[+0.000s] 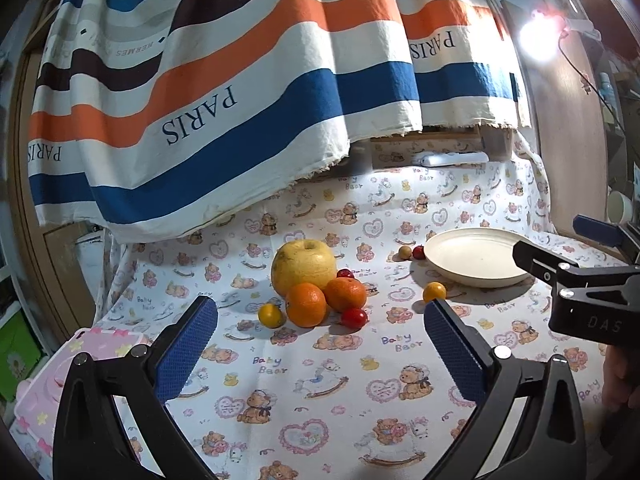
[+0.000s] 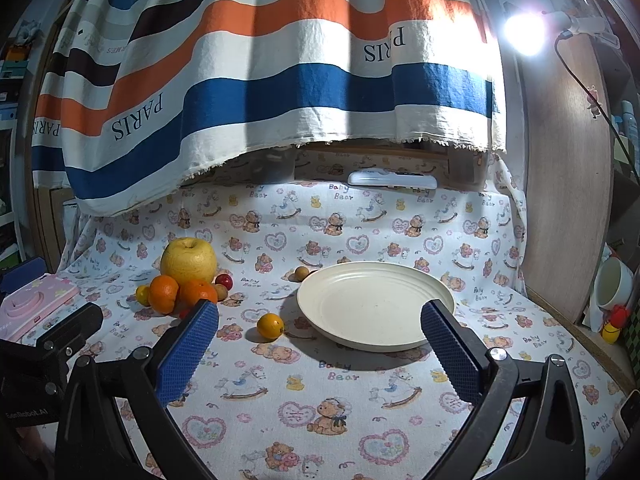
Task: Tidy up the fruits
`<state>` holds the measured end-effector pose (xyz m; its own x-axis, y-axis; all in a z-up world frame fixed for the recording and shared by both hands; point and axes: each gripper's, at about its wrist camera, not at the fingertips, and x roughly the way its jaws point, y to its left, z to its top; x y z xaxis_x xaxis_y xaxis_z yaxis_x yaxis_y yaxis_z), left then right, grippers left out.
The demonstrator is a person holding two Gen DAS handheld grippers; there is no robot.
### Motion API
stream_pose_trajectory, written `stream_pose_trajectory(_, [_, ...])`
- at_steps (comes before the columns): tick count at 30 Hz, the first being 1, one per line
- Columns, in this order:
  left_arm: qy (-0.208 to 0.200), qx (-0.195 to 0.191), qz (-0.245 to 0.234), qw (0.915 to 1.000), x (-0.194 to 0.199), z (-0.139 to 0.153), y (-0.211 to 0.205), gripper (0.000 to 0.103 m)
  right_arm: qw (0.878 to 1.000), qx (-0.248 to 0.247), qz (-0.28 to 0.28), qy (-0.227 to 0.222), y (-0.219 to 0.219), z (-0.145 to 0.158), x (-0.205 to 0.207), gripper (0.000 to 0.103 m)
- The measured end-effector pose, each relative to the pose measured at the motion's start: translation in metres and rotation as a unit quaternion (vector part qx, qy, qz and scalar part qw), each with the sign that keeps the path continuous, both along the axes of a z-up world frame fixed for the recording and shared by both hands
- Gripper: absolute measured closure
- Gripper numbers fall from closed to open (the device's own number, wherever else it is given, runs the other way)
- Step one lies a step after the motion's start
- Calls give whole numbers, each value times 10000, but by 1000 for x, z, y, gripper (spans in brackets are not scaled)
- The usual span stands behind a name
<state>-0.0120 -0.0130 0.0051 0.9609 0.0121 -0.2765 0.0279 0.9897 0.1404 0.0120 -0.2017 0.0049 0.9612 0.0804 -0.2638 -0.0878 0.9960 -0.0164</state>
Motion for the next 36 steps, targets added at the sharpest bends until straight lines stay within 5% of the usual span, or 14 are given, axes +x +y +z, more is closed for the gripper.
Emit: stream_pose_trajectory(36, [-186, -18, -83, 9998, -6, 1, 0, 0, 10000, -7, 15, -9, 2, 1, 0, 1])
